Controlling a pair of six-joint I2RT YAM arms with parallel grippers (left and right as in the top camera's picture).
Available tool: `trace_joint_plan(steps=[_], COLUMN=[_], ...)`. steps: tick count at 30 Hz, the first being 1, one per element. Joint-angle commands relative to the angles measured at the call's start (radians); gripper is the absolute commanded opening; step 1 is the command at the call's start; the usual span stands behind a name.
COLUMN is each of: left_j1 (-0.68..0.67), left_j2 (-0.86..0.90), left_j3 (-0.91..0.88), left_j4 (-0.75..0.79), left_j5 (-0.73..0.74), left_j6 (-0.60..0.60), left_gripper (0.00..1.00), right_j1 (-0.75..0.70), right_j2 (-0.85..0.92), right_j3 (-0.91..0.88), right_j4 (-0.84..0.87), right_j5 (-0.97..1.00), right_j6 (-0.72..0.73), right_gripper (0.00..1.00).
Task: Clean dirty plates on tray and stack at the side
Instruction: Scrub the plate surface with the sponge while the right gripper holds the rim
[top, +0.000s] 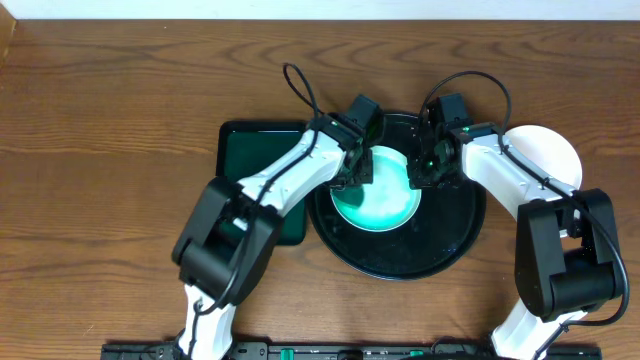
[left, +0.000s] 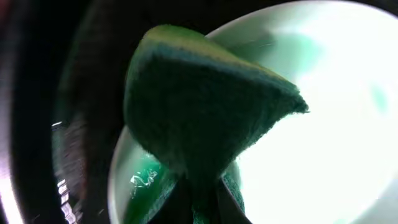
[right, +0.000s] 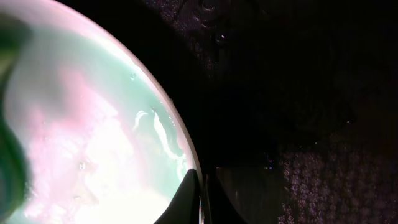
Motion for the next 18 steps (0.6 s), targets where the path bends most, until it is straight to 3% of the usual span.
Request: trace_joint_plan(steps=[1, 13, 18], left_j1=[0.0, -0.026, -0.024], left_j2=[0.062, 0.083, 0.048], left_j3=[-0.011, -0.011, -0.008], left_j4=[-0.014, 0.002, 0.026], left_j5=[0.074, 0.401, 0.455], left_j6=[-0.03, -0.018, -0.018], left_gripper=[0.07, 0.07, 0.07], right_j1=[0.016, 0.016, 0.016], right_j2=[-0.013, -0.013, -0.013], right_j3=[-0.006, -0.006, -0.006], right_j4=[0.002, 0.002, 0.002], right_j5=[-0.029, -0.029, -0.029], right_j6=[0.003, 0.003, 0.003], right_gripper=[0.01, 0.01, 0.01])
